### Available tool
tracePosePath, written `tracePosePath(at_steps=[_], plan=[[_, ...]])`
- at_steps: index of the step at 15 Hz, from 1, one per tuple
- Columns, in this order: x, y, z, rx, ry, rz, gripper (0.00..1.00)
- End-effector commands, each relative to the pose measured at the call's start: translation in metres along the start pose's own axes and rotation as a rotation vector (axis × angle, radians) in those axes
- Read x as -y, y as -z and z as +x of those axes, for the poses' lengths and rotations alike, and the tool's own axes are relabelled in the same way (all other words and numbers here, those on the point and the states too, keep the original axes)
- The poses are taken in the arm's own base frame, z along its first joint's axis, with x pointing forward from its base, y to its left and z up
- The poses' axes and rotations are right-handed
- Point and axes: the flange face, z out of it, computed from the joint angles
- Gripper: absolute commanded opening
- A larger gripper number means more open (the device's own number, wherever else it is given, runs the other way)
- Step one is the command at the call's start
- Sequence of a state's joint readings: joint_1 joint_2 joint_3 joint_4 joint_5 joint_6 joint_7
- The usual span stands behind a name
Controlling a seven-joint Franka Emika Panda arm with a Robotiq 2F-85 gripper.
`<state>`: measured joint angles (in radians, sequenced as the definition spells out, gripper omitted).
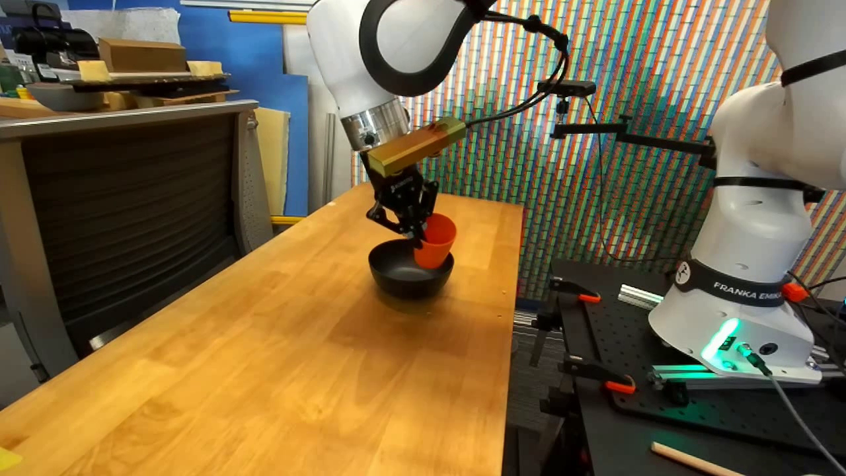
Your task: Put the orange cup in the black bowl
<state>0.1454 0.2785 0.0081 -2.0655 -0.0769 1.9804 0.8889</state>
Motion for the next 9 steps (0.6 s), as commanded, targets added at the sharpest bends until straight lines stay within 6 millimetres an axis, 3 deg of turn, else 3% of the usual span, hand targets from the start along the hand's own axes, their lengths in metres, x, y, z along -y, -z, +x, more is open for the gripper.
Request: tracePosePath(at_steps=[1,5,9], plan=[[0.0,-0.02,0.03,0.013,-0.042,-0.018,0.02],[-0.001,-0.046,0.062,0.057,-0.066,0.017,0.02],[0.011,-0.056,0.079,0.083,-0.05,0.102,0.02]])
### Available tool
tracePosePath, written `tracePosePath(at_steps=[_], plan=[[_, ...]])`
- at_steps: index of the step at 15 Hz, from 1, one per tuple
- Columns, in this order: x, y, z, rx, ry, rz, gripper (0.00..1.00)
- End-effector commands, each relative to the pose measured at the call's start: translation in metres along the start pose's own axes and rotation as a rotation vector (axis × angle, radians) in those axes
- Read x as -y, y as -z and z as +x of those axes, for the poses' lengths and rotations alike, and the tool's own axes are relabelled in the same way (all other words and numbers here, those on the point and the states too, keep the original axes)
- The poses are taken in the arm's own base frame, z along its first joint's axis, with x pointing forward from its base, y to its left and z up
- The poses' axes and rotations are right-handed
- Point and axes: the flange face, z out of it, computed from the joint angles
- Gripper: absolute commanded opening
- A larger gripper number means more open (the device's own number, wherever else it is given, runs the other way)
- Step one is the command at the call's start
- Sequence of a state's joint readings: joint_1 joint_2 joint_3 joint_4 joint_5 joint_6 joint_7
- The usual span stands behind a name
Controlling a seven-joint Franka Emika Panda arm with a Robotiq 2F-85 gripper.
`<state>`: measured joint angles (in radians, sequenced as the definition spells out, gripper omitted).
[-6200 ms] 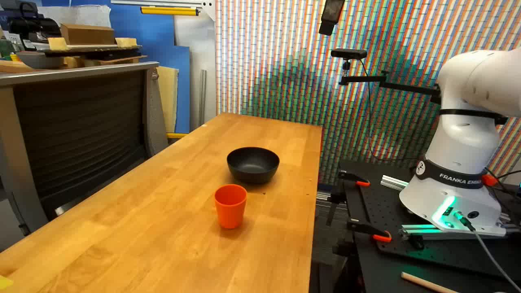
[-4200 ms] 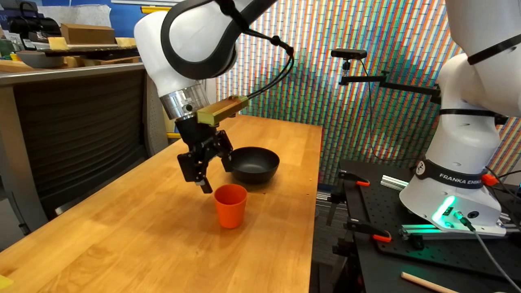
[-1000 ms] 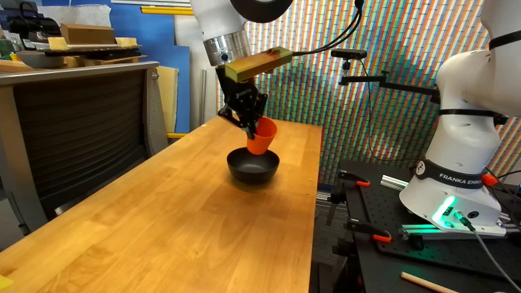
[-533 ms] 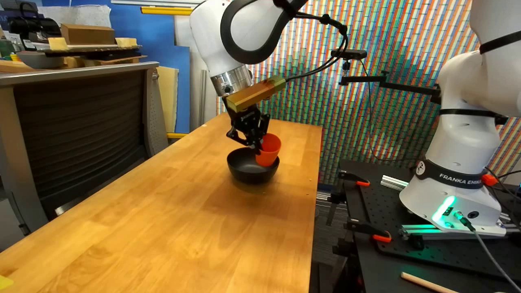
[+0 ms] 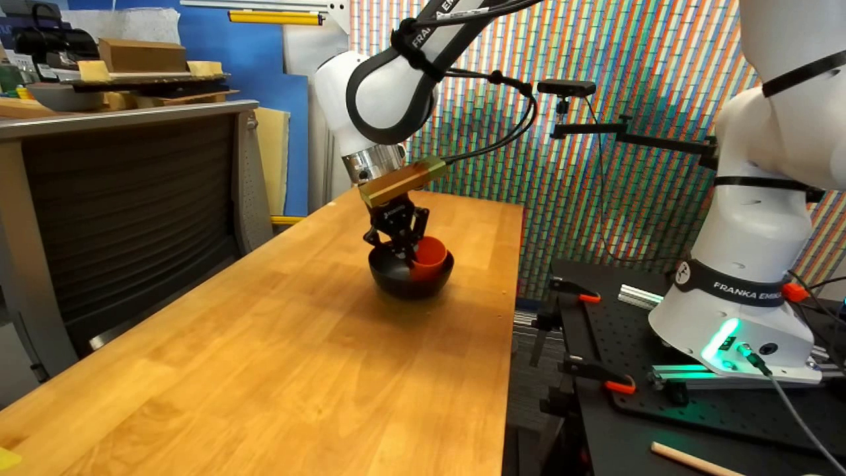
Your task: Put the orange cup in the black bowl
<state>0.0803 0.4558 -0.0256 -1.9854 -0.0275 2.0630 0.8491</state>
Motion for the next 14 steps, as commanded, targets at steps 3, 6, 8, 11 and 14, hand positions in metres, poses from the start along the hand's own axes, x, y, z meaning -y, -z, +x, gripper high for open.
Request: tracePosePath(at_steps=[3,6,8,11,14], plan=[[0.018,0.011,0.005,0.036,0.056,0.158,0.39],[0.018,0.043,-0.037,0.005,0.148,0.184,0.62],[0.014,0.077,-0.064,-0.036,0.203,0.186,0.77],[0.011,0.132,-0.105,-0.116,0.267,0.178,0.99],[0.018,0.183,-0.147,-0.161,0.396,0.134,1.0]])
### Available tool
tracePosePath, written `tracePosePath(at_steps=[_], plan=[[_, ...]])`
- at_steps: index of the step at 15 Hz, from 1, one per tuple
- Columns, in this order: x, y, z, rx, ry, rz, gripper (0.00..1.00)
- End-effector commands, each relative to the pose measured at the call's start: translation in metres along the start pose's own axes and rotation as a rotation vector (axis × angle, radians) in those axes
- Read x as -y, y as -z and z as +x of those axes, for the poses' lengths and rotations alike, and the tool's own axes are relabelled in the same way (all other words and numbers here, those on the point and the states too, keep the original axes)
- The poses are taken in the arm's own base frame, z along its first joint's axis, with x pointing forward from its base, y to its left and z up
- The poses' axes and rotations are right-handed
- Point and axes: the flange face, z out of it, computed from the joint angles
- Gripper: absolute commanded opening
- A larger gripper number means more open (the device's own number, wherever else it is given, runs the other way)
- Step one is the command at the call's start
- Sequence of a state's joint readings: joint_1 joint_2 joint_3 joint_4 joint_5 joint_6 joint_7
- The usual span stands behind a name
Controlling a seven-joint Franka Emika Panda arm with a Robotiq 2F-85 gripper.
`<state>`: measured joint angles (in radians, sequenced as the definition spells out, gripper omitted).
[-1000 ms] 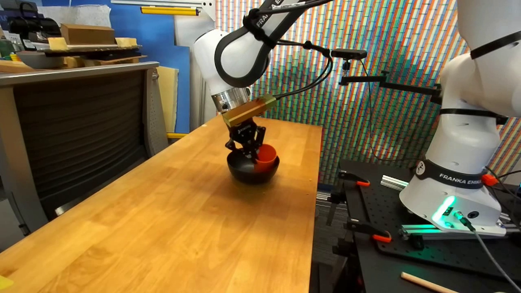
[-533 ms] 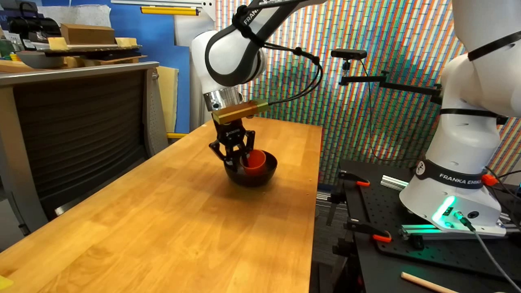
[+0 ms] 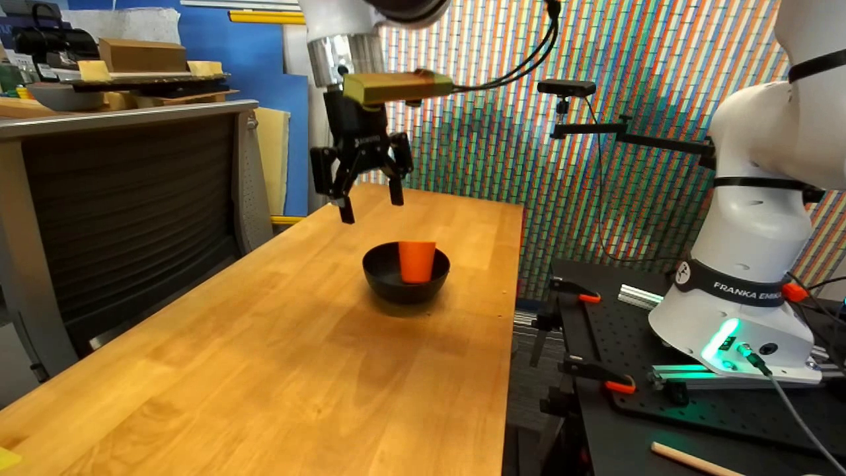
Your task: Put the orange cup in the black bowl
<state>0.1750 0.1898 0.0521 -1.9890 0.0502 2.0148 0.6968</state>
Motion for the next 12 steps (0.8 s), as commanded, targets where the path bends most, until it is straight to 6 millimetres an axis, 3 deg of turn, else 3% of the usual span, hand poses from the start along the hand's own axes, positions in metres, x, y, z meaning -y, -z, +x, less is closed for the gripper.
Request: tracePosePath(at_steps=[1,4,7,12], plan=[[0.029,0.058,-0.04,0.0,0.174,-0.066,1.0],[0.069,0.08,-0.065,0.027,0.323,-0.109,1.0],[0.1,0.088,-0.077,0.029,0.484,-0.121,1.0],[0.122,0.082,-0.063,0.035,0.747,-0.133,1.0]])
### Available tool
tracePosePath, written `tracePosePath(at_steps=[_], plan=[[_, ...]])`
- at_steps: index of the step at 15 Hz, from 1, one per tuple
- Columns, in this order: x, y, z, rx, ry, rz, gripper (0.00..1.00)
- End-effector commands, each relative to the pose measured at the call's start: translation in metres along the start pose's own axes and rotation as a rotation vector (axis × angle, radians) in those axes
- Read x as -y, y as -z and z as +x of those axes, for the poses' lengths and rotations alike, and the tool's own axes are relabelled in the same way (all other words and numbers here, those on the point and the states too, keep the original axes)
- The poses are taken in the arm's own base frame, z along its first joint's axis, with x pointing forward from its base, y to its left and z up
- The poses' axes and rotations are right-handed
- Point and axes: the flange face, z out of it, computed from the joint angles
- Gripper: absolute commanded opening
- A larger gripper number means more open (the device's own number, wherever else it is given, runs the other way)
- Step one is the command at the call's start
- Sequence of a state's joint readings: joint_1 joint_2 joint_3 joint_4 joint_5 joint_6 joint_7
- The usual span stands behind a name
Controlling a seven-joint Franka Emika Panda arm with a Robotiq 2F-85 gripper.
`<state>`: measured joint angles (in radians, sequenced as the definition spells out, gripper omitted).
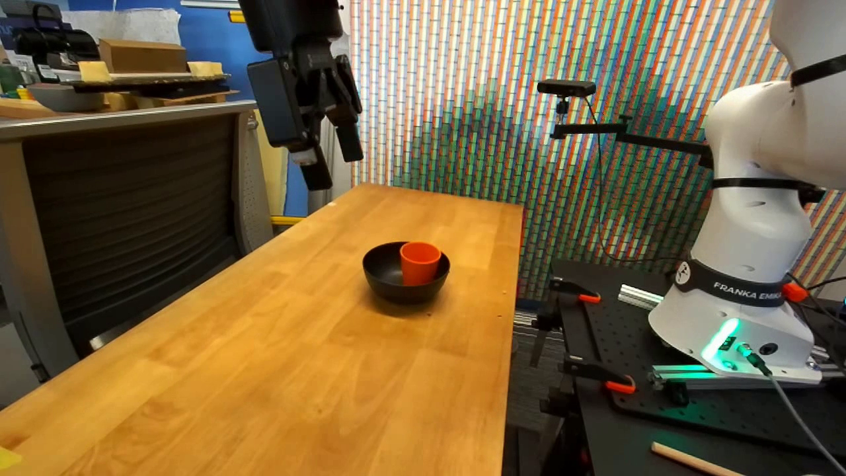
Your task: Put the orange cup in the black bowl
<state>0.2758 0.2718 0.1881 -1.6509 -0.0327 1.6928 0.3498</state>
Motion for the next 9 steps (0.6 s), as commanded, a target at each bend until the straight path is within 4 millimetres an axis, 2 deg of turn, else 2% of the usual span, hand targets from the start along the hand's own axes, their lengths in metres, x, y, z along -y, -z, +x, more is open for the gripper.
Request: tracePosePath(at_steps=[1,5,6,9], plan=[[-0.002,0.007,0.021,0.015,0.189,-0.035,1.0],[-0.025,0.024,0.024,-0.027,0.303,-0.099,1.0],[-0.013,0.008,0.023,-0.024,0.254,-0.074,1.0],[-0.022,0.015,0.025,-0.032,0.279,-0.084,1.0]])
